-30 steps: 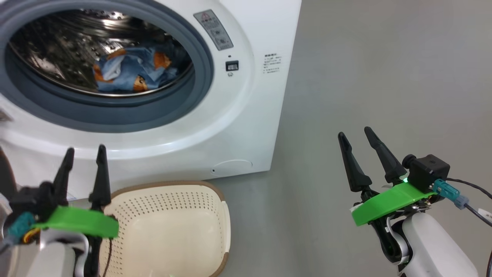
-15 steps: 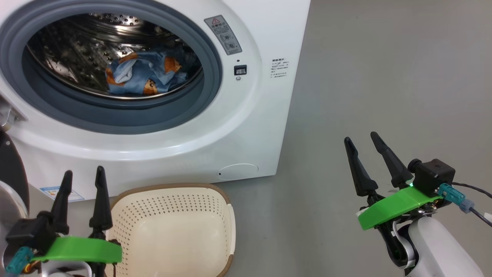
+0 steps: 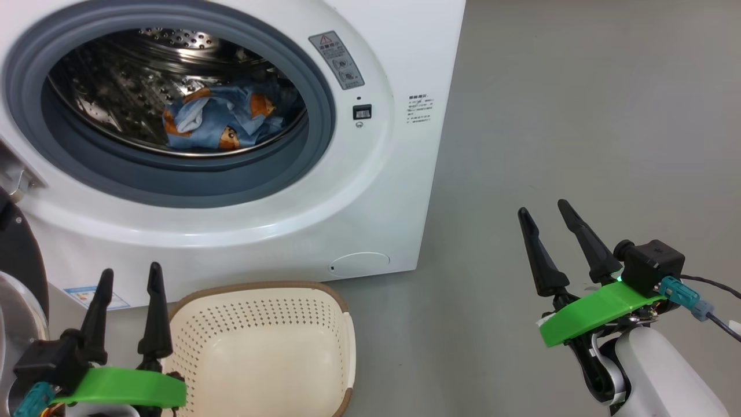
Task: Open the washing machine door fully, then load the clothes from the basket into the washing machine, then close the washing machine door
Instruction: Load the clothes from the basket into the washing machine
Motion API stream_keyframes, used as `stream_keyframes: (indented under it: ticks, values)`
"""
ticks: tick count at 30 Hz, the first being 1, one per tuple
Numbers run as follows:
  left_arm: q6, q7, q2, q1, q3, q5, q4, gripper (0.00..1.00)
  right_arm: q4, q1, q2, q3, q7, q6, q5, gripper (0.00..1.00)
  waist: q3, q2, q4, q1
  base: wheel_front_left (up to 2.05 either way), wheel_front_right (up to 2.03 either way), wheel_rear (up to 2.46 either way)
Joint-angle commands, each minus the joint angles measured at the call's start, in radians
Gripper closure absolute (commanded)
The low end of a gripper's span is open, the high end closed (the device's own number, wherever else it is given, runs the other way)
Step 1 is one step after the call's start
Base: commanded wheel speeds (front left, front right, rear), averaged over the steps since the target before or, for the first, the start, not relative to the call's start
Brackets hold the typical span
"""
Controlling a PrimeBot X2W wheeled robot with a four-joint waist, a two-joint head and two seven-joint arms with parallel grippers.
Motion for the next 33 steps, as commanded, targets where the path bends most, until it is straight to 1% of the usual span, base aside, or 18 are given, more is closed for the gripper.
stream_keyframes:
  ticks: [1, 21, 33]
  values:
    - [-0.003, -0.003, 0.031, -0.003, 0.035, -0.002, -0.024, 0.0, -0.019, 0.011, -0.008, 0.014, -0.008, 0.005, 0.005, 0.0, 0.0, 0.0, 0.0, 0.0, 0.0, 0.0, 0.0]
    - [-0.027, -0.006, 0.017, -0.002, 0.044, -0.001, -0.009, 0.0, -0.014, 0.011, -0.01, 0.026, -0.008, 0.005, 0.013, 0.0, -0.008, 0.0, 0.001, 0.0, 0.0, 0.0, 0.0]
    - [-0.029, -0.007, 0.011, -0.005, 0.046, -0.002, -0.008, 0.0, -0.014, 0.007, -0.009, 0.023, -0.008, 0.005, 0.013, 0.0, -0.002, 0.0, 0.001, 0.0, 0.0, 0.0, 0.0]
